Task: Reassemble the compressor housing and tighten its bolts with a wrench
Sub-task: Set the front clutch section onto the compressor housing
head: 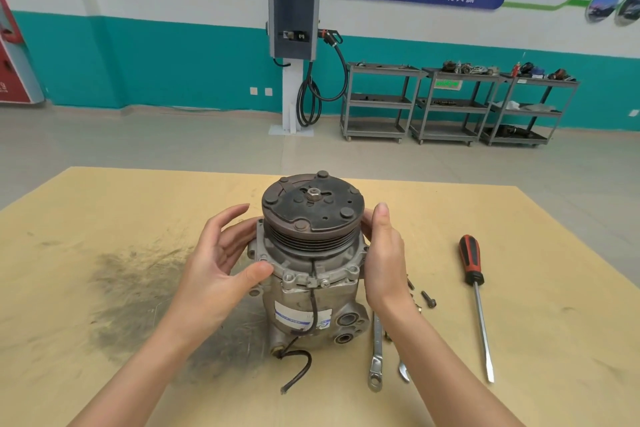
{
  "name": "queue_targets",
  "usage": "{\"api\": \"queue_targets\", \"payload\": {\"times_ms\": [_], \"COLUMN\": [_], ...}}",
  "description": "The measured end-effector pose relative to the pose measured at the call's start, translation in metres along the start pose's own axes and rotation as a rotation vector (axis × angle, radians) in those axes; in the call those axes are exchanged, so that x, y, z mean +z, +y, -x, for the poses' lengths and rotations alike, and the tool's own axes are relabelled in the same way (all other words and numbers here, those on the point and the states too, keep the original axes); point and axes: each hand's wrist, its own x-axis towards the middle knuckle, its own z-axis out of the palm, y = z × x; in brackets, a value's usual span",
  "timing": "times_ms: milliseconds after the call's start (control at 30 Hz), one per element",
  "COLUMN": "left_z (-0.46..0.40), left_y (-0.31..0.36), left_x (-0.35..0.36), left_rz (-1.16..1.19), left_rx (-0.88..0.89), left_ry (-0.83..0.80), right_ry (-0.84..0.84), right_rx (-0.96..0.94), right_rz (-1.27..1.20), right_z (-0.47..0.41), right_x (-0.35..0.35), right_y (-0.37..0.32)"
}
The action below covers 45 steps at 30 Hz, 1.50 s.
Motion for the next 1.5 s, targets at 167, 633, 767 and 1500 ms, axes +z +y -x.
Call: {"api": "queue_targets", "payload": {"times_ms": [167, 633, 767, 1500], "left_z": [0.0, -0.008, -0.011, -0.008], "left_y": [-0.003, -0.004, -0.003, 0.0], "left_x": [-0.003, 0.001, 0.0, -0.001], "left_rz": [-0.003, -0.029, -0.021, -0.018], "left_rx": [0.012, 0.013, 0.015, 0.006], "left_ry": [-0.014, -0.028, -0.046, -0.074], "right_ry": [0.092, 0.074, 0.051, 0.149], "right_rx": [-0.044, 0.087, 0.063, -0.014], "right_rz": [0.082, 0.062, 0.032, 0.061], "right_z": [0.001, 0.003, 0.004, 0.005], "right_x": [0.003, -0.006, -0.006, -0.002], "right_y": [0.002, 0.007, 0.007, 0.016]}}
